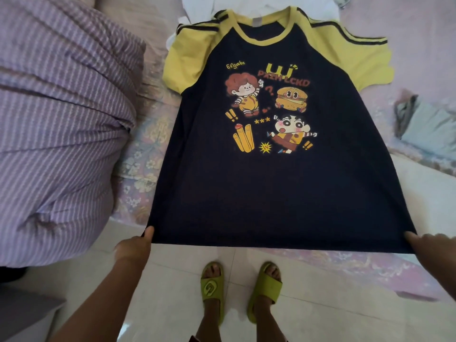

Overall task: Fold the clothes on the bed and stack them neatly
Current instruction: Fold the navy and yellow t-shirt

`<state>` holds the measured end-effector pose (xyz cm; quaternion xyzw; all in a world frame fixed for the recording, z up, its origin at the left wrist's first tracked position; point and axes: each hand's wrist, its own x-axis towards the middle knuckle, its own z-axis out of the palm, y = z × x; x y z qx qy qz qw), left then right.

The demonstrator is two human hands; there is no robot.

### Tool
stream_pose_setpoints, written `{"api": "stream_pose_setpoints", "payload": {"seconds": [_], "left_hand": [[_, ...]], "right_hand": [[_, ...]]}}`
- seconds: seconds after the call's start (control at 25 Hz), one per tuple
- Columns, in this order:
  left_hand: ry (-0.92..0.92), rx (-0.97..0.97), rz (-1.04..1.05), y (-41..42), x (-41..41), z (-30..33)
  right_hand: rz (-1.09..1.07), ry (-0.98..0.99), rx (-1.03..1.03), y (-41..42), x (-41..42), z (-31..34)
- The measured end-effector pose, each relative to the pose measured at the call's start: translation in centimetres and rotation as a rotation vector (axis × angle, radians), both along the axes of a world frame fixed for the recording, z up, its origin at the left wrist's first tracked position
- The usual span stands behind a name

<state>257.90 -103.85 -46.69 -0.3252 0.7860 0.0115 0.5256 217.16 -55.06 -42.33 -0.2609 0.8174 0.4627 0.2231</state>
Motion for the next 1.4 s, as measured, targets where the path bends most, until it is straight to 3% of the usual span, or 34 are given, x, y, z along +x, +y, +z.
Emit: {"api": "stream_pose_setpoints", "payload": {"seconds": [0.12,0.2,0.28,0.36,0.4,0.48,0.6,0.88,1.04,1.2,1.4], "left_hand": [[-0.144,0.082,-0.001,0.3,-2.1,0.4],[-0.095,0.055,-0.046,1.0,-4.1,1.4],[0.245,-0.111,-0.102,1.6,-6.9,2.2],[0.64,-0.206,-0.159,2.4,-10.1,2.2],[0.785,-0.172,-0.193,2.9,-11.8,1.9],[0.911,-0.065,-0.235,3.9,-15.1,0.8],[0.895,0.003,-0.226,5.1,-17.6,-2.9],[1.022,-0.105,-0.274,5.5,-16.8,-7.2],[1.043,-0.122,-0.26,5.5,-16.9,-8.0],[1.09,-0.143,-0.303,5.4,-16.4,-8.7],[1.051,-0.117,-0.286,5.5,-16.8,-7.2]], "right_hand": [[-0.077,-0.021,-0.064,-1.4,1.9,0.4],[-0.063,0.008,-0.102,-3.7,3.2,0.8],[-0.053,0.084,-0.237,-7.2,4.2,0.5],[-0.007,0.05,-0.573,-12.9,6.2,0.1],[-0.023,-0.035,-0.729,-16.3,7.2,-0.5],[-0.112,-0.29,-0.834,-22.9,8.7,-2.0],[-0.075,-0.386,-0.884,-28.2,9.1,-6.2],[-0.044,-0.333,-1.043,-27.6,9.3,-9.3],[0.185,-0.403,-1.189,-35.9,5.0,-9.4],[0.194,-0.427,-1.023,-46.8,-4.3,-10.7],[0.098,-0.464,-0.869,-48.3,-6.3,-12.7]]}}
